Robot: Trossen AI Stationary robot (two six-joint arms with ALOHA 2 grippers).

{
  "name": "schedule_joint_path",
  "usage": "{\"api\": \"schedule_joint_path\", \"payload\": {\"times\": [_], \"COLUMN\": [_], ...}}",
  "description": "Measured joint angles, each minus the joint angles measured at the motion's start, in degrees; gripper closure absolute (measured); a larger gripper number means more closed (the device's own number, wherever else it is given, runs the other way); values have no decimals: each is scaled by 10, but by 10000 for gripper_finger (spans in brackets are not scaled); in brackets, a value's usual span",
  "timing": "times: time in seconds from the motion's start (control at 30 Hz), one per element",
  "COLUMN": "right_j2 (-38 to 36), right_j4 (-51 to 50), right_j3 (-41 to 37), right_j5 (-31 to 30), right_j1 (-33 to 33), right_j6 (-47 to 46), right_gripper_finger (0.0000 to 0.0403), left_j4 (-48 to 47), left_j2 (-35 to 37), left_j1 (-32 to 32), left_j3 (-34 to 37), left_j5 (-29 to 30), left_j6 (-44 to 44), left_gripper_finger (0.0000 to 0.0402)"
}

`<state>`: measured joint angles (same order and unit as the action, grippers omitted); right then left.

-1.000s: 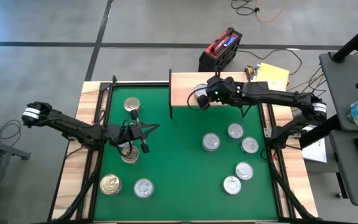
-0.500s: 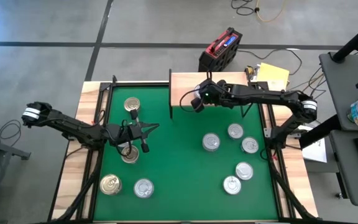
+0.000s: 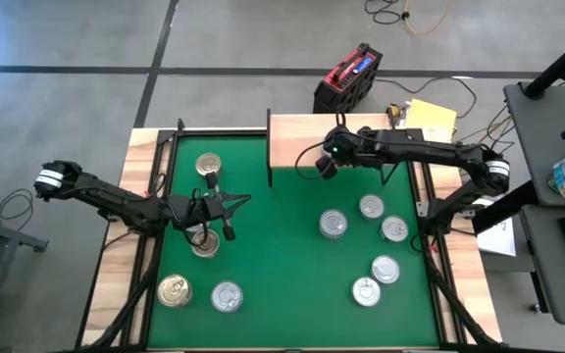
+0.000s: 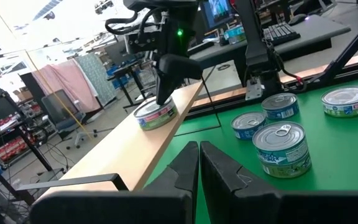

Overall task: Stack canned seafood by type on shelf
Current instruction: Put the green tuna can on the shelf

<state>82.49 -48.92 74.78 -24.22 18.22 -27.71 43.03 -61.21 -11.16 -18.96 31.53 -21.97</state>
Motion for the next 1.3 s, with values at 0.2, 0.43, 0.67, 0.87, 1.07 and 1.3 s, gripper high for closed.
{"api": "schedule_joint_path", "payload": {"times": [0.2,0.43,0.67,0.87,1.07,1.3], "right_j2": [-18,-38,-68,-83,-75,-65], "right_j4": [-57,-83,-59,-43,-40,-40], "right_j3": [-1,-2,-2,-2,-2,-2], "right_j5": [-2,-26,-66,-73,-73,-69], "right_j1": [0,6,-13,-41,-59,-60], "right_j6": [-13,-11,-20,-24,-38,-39], "right_gripper_finger": [394,394,394,394,394,394], "left_j4": [0,0,1,3,3,3], "left_j2": [0,0,0,0,0,0], "left_j1": [0,0,0,0,0,0], "left_j3": [0,0,0,0,0,0], "left_j5": [0,0,0,0,0,0], "left_j6": [0,0,0,0,0,0], "left_gripper_finger": [402,402,402,402,402,402]}}
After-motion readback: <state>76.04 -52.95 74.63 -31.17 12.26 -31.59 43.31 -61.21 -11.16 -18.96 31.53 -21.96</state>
